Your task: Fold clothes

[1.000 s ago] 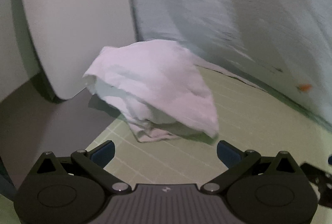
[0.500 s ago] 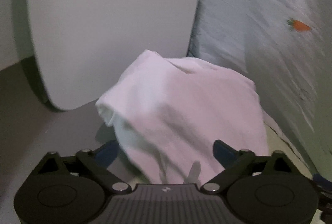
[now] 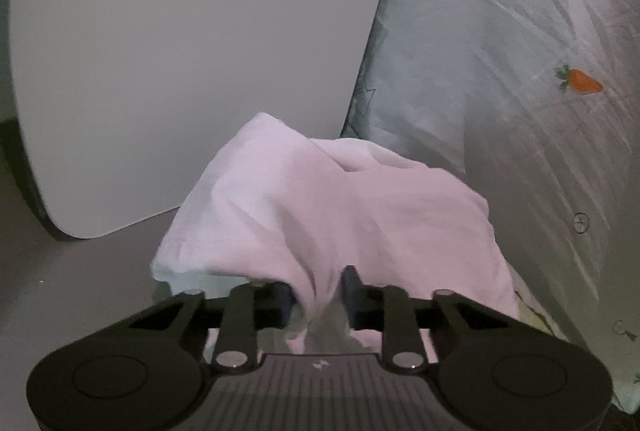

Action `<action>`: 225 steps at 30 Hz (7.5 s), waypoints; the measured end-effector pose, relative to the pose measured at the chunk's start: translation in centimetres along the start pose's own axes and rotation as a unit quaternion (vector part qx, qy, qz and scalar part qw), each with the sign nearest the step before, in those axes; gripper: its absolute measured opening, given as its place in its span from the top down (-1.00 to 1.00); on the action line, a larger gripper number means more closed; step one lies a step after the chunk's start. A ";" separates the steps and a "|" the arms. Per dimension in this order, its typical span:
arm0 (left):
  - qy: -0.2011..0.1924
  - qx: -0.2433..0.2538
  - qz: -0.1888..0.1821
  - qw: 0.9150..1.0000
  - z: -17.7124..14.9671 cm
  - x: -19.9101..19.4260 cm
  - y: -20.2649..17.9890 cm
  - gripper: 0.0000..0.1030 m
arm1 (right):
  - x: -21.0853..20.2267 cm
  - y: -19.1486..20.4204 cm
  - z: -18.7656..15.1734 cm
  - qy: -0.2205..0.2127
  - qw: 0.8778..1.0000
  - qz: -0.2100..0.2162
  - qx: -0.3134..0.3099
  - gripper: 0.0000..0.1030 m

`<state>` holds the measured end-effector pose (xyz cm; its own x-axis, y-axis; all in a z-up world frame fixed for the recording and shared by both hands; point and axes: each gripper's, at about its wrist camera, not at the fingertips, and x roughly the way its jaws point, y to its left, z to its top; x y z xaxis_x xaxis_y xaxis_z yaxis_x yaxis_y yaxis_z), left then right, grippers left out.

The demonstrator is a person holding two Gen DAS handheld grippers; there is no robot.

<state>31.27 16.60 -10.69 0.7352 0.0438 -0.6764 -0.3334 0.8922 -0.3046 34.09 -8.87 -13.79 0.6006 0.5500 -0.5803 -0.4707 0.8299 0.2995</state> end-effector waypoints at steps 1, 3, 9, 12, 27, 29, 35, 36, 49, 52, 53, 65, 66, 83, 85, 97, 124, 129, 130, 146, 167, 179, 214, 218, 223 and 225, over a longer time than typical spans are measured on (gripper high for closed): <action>0.000 0.000 -0.005 1.000 -0.1 -0.7 -0.2 0.63 | -1.9 0.2 0.0 -0.016 1.000 -0.003 -0.004 0.91; -0.001 0.008 -0.022 1.000 -0.7 -2.4 -1.0 0.66 | -5.6 0.4 -0.3 -0.041 0.999 -0.016 -0.006 0.91; 0.019 0.071 -0.102 0.992 -5.8 -9.4 -6.2 0.67 | -18.6 -0.6 -4.2 -0.095 0.990 -0.102 0.015 0.91; 0.053 0.124 -0.161 0.978 -10.3 -13.6 -9.4 0.66 | -26.3 -1.4 -7.7 -0.117 0.977 -0.173 0.029 0.91; 0.156 0.203 -0.217 0.942 -21.8 -20.7 -14.8 0.09 | -39.1 -4.0 -19.0 -0.027 0.922 -0.374 0.095 0.26; 0.139 0.197 -0.196 0.950 -21.4 -21.7 -13.4 0.02 | -39.0 -3.8 -18.8 -0.031 0.925 -0.365 0.095 0.10; 0.106 0.164 -0.159 0.968 -19.0 -22.7 -9.3 -0.29 | -37.1 -3.2 -18.5 -0.035 0.937 -0.334 0.100 -0.57; 0.101 0.160 -0.152 0.970 -18.9 -22.8 -8.8 -0.34 | -36.8 -3.1 -18.4 -0.036 0.938 -0.329 0.101 -0.61; 0.097 0.127 -0.114 0.980 -17.6 -21.1 -5.5 -0.44 | -29.8 -5.8 -15.2 0.006 0.920 -0.382 0.087 -0.94; 0.106 0.114 -0.120 0.980 -17.4 -20.2 -5.4 -0.48 | -31.4 -7.9 -15.9 -0.007 0.919 -0.367 0.144 -0.95; 0.117 0.102 -0.125 0.980 -17.4 -19.7 -5.4 -0.51 | -32.1 -8.5 -16.2 -0.013 0.919 -0.359 0.164 -0.95; 0.221 -0.052 -0.153 0.962 -18.8 -9.8 -5.8 -0.77 | -36.8 -12.1 -21.1 -0.017 0.913 -0.297 0.281 -1.00; 0.228 -0.068 -0.147 0.960 -18.9 -8.8 -5.6 -0.77 | -36.9 -12.3 -21.4 -0.015 0.912 -0.292 0.288 -1.00; 0.166 0.009 -0.212 0.963 -15.9 -6.6 -16.9 1.00 | -43.3 -15.3 -11.4 -0.195 0.895 -0.343 0.210 0.70; 0.127 0.040 -0.235 0.963 -15.1 -8.7 -19.5 1.00 | -46.1 -14.8 -9.7 -0.221 0.878 -0.391 0.165 0.70; 0.178 0.126 -0.254 0.942 -21.6 -13.3 -22.9 1.00 | -57.0 -16.3 -15.6 -0.133 0.762 -0.603 0.196 0.24; 0.253 0.251 -0.165 0.920 -35.0 -4.1 -36.7 0.03 | -54.2 -22.0 -27.4 -0.027 0.813 -0.498 0.300 -0.92; 0.236 0.273 -0.168 0.917 -35.1 -5.5 -37.0 0.83 | -53.6 -23.6 -27.6 -0.016 0.811 -0.498 0.307 -0.92; 0.224 0.273 -0.168 0.920 -34.4 -6.2 -36.5 0.84 | -53.6 -23.5 -27.6 -0.016 0.811 -0.499 0.305 -0.92; 0.076 0.150 0.054 0.984 -21.3 -15.4 -12.8 0.76 | -52.6 -15.6 -29.0 -0.031 0.848 -0.431 0.305 -0.92; 0.135 0.140 0.016 0.981 -23.5 -13.0 -7.6 -0.33 | -49.3 -10.7 -29.3 0.003 0.864 -0.411 0.291 -0.97; 0.150 0.239 -0.119 0.952 -21.1 -7.1 -16.7 -0.58 | -45.5 -11.6 -25.9 -0.007 0.853 -0.430 0.297 -0.99; 0.104 0.141 -0.008 0.985 -15.8 -3.6 -10.2 -0.67 | -43.3 -11.3 -24.1 0.005 0.848 -0.430 0.309 -0.99; 0.150 0.130 0.039 0.979 -18.5 -4.8 -7.0 -0.68 | -44.6 -10.9 -25.3 -0.003 0.846 -0.426 0.322 -0.99; 0.196 0.124 0.084 0.969 -22.3 -5.8 -3.0 -0.68 | -45.2 -9.4 -26.3 0.011 0.850 -0.418 0.319 -0.99; 0.196 0.125 0.076 0.970 -23.3 -6.2 -2.3 -0.64 | -45.3 -8.8 -26.5 0.017 0.853 -0.417 0.314 -0.99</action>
<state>13.73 3.83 -21.38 0.3927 0.0523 -0.9182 -0.2304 0.9721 -0.0432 -6.11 -43.56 -10.24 0.5322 -0.2501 -0.8088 0.5570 0.8229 0.1121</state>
